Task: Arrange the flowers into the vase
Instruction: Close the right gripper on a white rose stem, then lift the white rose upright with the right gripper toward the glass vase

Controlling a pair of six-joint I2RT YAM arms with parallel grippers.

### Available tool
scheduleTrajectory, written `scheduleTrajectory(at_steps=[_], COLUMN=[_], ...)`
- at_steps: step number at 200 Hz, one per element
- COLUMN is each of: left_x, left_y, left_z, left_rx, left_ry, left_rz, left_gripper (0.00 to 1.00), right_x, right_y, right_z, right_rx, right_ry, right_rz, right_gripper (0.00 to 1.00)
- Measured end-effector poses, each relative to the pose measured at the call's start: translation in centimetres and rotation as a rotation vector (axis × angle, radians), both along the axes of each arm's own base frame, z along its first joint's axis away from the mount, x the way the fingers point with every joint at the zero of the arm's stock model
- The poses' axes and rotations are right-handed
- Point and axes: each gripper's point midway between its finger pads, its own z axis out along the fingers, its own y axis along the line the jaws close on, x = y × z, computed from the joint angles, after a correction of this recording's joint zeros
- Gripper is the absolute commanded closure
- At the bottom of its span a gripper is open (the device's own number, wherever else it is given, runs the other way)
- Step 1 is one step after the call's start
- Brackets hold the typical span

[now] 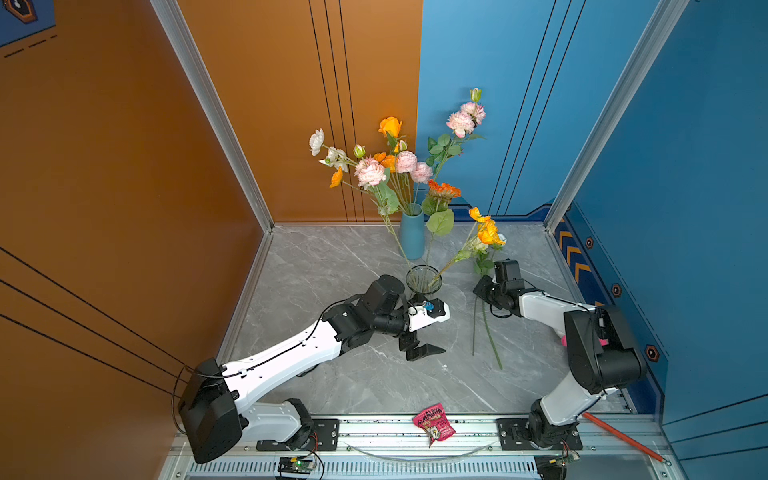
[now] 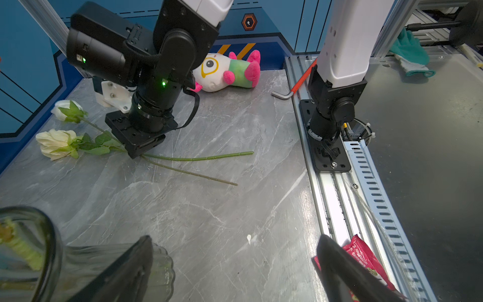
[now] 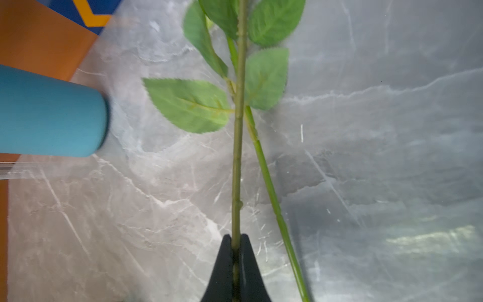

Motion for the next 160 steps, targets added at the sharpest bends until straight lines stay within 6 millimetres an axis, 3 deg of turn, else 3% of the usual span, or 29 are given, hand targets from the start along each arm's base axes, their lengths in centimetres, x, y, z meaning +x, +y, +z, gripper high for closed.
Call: scheduleTrajectory(at_steps=[52, 85, 116, 140, 160], left_x=[0.0, 0.8, 2.5, 4.0, 5.4], left_y=[0.6, 2.2, 4.6, 6.2, 7.3], left_z=[-0.5, 1.7, 4.3, 5.4, 6.3], left_rx=[0.033, -0.004, -0.064, -0.102, -0.138], left_ry=[-0.019, -0.07, -0.109, -0.111, -0.107], left_rz=[0.005, 0.042, 0.106, 0.15, 0.192], left_gripper=[0.02, 0.02, 0.02, 0.02, 0.02], right_x=[-1.4, -4.0, -7.0, -10.0, -12.0], right_y=[-0.9, -2.8, -3.5, -2.9, -2.2], right_z=[7.4, 11.9, 19.2, 24.7, 28.0], right_rx=[0.002, -0.034, -0.111, -0.183, -0.232], right_ry=[-0.182, -0.282, -0.495, -0.674, -0.799], right_rz=[-0.017, -0.068, -0.07, -0.047, -0.017], right_gripper=[1.0, 1.0, 1.0, 1.0, 1.0])
